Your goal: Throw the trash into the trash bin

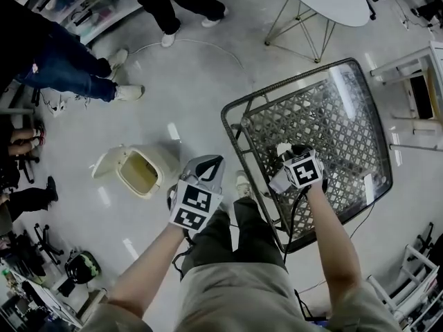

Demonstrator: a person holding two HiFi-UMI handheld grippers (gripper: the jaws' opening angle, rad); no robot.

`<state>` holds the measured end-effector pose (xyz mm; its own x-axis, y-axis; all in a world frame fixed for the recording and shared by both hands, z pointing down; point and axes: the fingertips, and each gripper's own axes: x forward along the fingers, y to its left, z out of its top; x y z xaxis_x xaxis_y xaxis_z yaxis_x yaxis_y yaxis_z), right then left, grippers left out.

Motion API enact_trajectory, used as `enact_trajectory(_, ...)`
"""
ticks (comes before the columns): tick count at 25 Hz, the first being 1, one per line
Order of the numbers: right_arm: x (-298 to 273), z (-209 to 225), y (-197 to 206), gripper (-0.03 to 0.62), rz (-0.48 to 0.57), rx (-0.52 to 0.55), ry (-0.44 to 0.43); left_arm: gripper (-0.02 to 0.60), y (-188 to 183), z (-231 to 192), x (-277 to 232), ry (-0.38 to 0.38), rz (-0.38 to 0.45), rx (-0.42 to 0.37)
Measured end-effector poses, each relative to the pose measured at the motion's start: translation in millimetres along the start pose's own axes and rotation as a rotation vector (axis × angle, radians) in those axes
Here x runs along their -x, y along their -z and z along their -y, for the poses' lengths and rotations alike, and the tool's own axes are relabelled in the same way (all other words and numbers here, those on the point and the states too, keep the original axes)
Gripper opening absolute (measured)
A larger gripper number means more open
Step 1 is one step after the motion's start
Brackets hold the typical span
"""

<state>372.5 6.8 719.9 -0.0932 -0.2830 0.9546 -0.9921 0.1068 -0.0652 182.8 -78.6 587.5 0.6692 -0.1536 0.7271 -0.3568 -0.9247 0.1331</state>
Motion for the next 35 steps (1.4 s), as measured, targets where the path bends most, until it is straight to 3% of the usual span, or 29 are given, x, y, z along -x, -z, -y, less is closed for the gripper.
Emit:
enact_trajectory(6,26.8,3.9,-23.1,0.064,0.082,-0.010,0.015,0.003,2.9,-5.5,16.5,-0.044,0.020,0.023)
enact_trajectory(11,70.7,-11.7,-71.9,0.063,0.194,0.017,-0.018,0.003,-10.1,-19.6,48.8,-0.108,0.072,0.036)
enact_trajectory(20,130.8,-112.4,-186.6,0.061,0.383,0.227,-0.130,0.003,4.1,-82.6,148.7,-0.320,0.145,0.085)
enact_trajectory(27,110.1,-220.9,-257.4,0.061,0.413,0.424,-0.276,0.003,68.8,-143.0,231.9,-0.545,0.140,0.197)
enact_trajectory(32,88.7,-336.8,-282.1,0.061,0.387,0.589,-0.371,0.003,153.2,-173.5,301.0,-0.674,0.113,0.342)
enact_trajectory(35,56.9,-401.7,-280.8,0.061,0.356,0.639,-0.448,0.003,208.8,-185.5,321.2,-0.715,0.103,0.427)
